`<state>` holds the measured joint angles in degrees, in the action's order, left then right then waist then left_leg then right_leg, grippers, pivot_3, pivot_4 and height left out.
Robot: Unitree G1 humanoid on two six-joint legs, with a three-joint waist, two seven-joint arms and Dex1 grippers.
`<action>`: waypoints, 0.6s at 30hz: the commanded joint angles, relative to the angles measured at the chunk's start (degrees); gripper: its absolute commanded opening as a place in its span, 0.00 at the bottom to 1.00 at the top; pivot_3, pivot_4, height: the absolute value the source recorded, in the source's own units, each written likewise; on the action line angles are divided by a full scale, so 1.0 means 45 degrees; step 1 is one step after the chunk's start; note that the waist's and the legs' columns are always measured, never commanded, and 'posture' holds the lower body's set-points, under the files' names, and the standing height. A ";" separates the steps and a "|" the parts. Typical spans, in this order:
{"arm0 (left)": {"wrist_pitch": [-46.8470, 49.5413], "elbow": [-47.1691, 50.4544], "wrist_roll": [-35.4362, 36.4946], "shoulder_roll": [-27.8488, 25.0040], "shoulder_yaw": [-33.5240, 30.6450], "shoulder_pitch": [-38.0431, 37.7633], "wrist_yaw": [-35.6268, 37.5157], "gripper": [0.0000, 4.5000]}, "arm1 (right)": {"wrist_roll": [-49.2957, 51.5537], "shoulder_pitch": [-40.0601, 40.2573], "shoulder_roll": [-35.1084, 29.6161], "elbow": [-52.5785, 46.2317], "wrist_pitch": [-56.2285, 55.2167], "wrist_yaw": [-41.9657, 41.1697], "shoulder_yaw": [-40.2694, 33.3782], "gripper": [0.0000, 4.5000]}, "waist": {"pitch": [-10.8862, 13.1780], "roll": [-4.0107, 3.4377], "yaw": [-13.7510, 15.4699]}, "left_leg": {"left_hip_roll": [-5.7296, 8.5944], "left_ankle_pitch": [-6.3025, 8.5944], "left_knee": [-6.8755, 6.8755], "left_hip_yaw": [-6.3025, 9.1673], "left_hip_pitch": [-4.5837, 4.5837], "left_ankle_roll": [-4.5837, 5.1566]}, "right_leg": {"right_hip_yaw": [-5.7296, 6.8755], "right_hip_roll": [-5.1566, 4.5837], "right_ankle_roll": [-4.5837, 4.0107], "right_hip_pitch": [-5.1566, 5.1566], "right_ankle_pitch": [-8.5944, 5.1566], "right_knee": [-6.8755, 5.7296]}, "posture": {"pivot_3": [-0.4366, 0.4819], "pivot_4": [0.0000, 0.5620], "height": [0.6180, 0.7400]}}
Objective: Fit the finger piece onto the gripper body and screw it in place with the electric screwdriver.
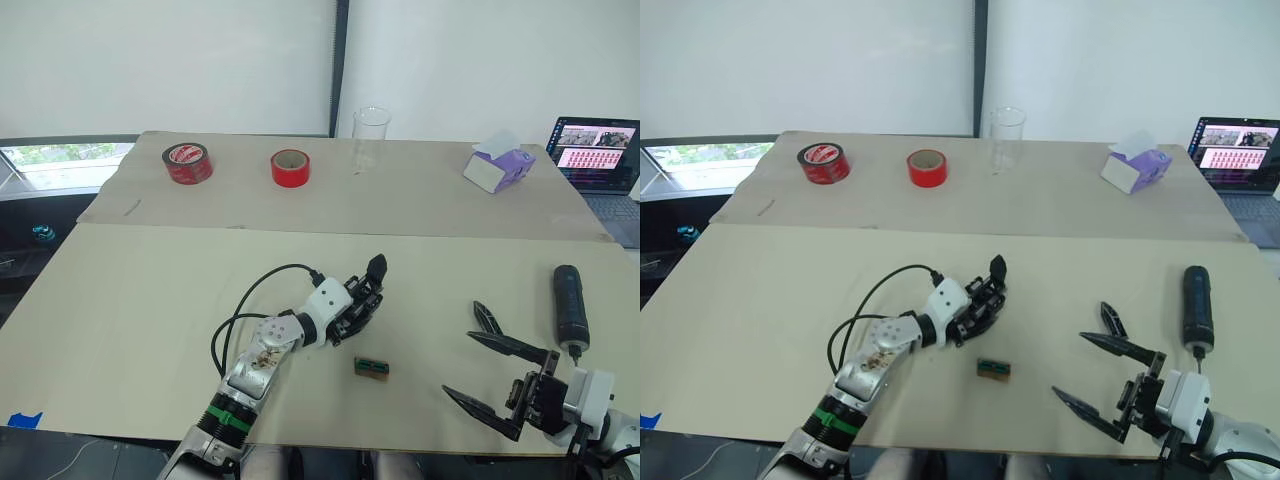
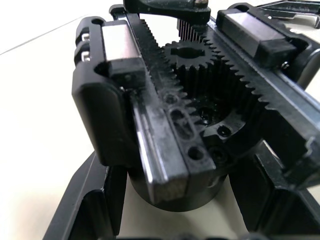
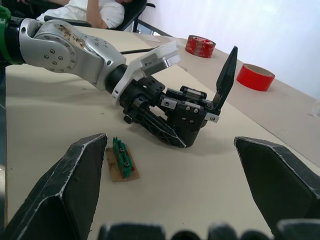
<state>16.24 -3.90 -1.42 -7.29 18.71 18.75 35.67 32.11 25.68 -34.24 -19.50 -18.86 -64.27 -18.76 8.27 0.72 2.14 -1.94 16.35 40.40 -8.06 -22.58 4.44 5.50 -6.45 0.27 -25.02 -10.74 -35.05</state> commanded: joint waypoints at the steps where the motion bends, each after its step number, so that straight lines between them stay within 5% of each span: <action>1: 0.0117 0.0383 0.0606 -0.0425 -0.0302 -0.0115 0.0578 0.93 | 0.0234 0.0091 -0.0091 -0.0284 0.0078 0.0004 -0.0174 1.00 | -0.0001 -0.0002 -0.0001 | 0.0000 0.0000 0.0000 0.0000 0.0001 0.0000 | -0.0001 0.0000 -0.0001 -0.0001 0.0000 -0.0001 | 0.48 0.27 1.00; 2: 0.0087 0.0317 0.0883 -0.0645 -0.0417 -0.0018 0.0980 0.99 | 0.0244 0.0129 -0.0095 -0.0323 0.0100 0.0020 -0.0194 1.00 | -0.0002 -0.0003 -0.0004 | 0.0000 -0.0001 0.0000 0.0001 0.0002 -0.0001 | 0.0001 0.0000 0.0000 0.0001 0.0000 -0.0002 | 0.48 0.27 1.00; 9: -0.1296 -0.2089 0.2321 -0.2255 -0.0779 0.1738 0.4789 0.99 | 0.0304 0.0283 -0.0032 -0.0520 0.0195 0.0413 -0.0527 1.00 | -0.0008 -0.0014 0.0010 | 0.0001 -0.0004 0.0002 -0.0004 0.0008 -0.0006 | 0.0004 0.0000 0.0004 0.0001 -0.0032 -0.0005 | 0.48 0.27 1.00; 18: -0.5242 -0.7580 0.2150 -0.1443 -0.0385 0.4697 0.8413 0.99 | 0.0343 0.1329 0.0408 -0.1214 0.0135 0.0823 -0.0625 1.00 | -0.0005 -0.0008 0.0038 | 0.0019 0.0003 0.0008 -0.0009 -0.0016 0.0006 | 0.0016 -0.0001 -0.0005 0.0001 0.0001 0.0008 | 0.48 0.27 1.00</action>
<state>-4.24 -35.60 8.81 -14.92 16.47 37.80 71.67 32.72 31.17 -32.61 -22.26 -17.97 -61.05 -20.50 8.24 0.68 2.30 -1.84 16.36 40.47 -8.10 -22.65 4.48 5.56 -6.47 0.27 -25.01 -10.74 -35.02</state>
